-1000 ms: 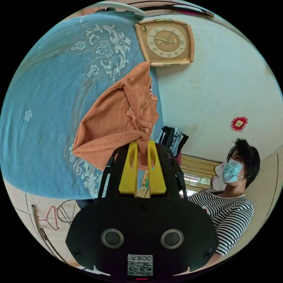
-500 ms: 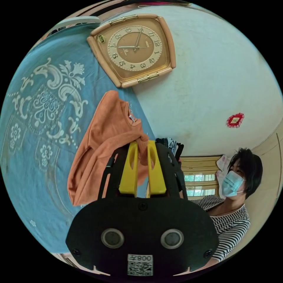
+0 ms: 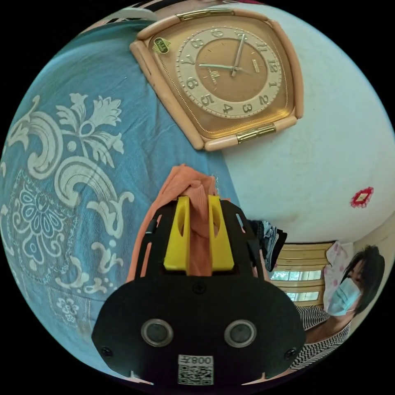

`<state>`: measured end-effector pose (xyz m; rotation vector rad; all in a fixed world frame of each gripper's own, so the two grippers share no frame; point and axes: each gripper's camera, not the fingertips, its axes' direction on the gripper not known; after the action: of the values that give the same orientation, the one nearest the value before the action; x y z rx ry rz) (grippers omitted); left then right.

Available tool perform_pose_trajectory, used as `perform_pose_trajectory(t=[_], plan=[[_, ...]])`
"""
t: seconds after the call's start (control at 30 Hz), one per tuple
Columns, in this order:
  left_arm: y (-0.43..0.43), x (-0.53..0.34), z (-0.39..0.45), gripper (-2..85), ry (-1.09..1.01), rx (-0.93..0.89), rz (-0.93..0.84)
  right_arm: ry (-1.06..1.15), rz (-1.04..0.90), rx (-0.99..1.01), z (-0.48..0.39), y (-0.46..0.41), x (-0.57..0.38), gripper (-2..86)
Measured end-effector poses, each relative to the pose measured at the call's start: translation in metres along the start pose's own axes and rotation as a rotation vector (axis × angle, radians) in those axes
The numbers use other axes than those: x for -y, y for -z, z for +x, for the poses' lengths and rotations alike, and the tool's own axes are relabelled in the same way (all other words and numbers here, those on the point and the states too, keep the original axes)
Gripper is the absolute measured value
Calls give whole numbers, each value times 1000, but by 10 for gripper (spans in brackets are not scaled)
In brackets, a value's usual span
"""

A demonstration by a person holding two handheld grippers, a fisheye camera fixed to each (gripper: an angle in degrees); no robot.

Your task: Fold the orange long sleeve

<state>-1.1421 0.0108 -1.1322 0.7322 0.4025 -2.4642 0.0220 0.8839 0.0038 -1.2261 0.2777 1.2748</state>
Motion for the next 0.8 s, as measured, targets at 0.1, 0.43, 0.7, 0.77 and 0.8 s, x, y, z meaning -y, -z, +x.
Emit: perform_pose_trajectory(t=[0.1, 0.43, 0.7, 0.77, 0.8], plan=[[-21, 11, 3, 81, -67, -21, 30, 23, 40, 26, -20, -8, 19, 28], [-106, 30, 21, 95, -237, -26, 96, 256, 118, -135, -144, -62, 63, 50], [-269, 53, 45, 91, -473, 543, -176, 425, -141, -725, -216, -188, 112, 78], [-298, 61, 41, 55, -495, 663, -159, 485, -106, -798, -233, -205, 117, 71], [-303, 63, 40, 47, -491, 658, -162, 488, -104, -807, -236, -208, 119, 69]])
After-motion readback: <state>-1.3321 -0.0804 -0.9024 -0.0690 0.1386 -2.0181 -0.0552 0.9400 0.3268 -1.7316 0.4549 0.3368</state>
